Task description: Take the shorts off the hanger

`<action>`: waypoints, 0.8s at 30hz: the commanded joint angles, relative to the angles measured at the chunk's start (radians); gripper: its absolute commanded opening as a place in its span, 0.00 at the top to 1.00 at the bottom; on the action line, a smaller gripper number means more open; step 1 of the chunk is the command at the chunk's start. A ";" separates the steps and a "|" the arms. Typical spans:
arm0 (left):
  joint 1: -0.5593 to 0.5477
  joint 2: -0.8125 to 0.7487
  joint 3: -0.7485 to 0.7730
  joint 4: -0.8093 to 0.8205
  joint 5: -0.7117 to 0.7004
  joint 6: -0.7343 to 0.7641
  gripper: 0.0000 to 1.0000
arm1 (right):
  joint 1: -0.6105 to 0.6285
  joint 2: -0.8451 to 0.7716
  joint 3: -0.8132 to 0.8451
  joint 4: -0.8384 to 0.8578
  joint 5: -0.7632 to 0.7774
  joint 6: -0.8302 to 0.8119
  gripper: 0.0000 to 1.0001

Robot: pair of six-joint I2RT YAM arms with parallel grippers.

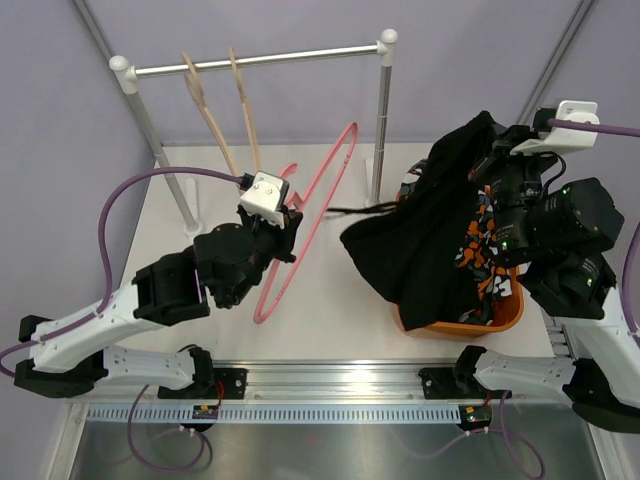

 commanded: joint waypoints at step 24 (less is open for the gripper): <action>0.225 0.137 0.167 -0.090 0.196 -0.091 1.00 | -0.288 -0.395 -0.762 -0.497 -0.398 0.940 0.63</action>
